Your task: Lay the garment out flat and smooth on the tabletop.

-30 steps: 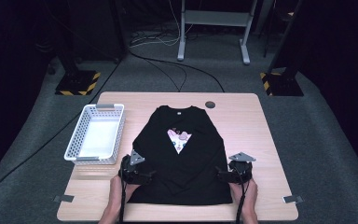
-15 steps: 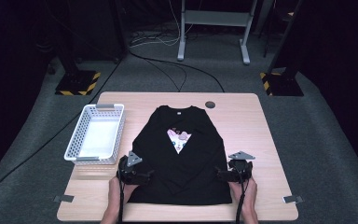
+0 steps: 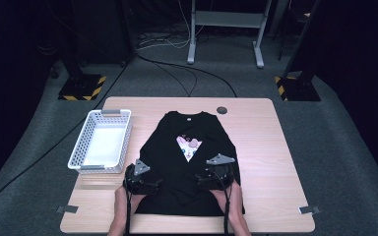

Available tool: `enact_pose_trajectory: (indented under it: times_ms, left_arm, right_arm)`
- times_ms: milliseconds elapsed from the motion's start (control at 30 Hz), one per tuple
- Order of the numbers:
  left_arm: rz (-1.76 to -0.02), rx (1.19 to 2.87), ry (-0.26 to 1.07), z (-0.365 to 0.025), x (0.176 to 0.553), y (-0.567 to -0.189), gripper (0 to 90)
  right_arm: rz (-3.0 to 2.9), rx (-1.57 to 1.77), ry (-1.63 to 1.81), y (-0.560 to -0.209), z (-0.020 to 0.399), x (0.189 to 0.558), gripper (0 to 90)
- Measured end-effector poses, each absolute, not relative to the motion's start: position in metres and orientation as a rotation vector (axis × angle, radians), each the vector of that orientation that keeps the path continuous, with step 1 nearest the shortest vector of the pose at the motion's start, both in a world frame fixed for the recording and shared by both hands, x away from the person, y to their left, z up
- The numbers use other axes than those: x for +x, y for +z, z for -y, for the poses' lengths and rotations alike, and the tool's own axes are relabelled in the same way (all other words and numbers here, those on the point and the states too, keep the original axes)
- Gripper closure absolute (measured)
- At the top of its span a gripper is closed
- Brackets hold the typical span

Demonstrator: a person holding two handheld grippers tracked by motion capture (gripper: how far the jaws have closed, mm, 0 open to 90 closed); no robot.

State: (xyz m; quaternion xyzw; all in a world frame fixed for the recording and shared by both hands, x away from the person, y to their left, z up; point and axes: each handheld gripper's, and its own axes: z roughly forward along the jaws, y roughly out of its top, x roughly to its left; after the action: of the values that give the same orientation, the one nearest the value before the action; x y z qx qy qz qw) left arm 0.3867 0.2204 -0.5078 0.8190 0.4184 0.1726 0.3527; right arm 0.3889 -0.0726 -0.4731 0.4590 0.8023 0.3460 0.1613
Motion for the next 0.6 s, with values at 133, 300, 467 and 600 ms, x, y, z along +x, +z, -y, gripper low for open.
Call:
enact_pose_trajectory:
  times_ms: [133, 300, 467, 600]
  left_arm:
    - [-1.083, 2.117, 0.446, -0.220, 0.387, -0.508, 14.2]
    - [-1.083, 2.117, 0.446, -0.220, 0.387, -0.508, 14.3]
    - [-1.081, 2.118, 0.445, -0.221, 0.387, -0.508, 14.3]
    - [-1.082, 2.117, 0.445, -0.221, 0.387, -0.508, 14.2]
  right_arm:
    - [-2.361, 1.260, 0.968, -0.477, 0.044, 0.393, 14.2]
    - [-2.417, 1.236, 0.920, -0.485, 0.022, 0.396, 15.3]
    - [-2.436, 1.230, 0.888, -0.491, 0.011, 0.397, 27.0]
    - [-2.433, 1.238, 0.905, -0.491, 0.014, 0.397, 42.1]
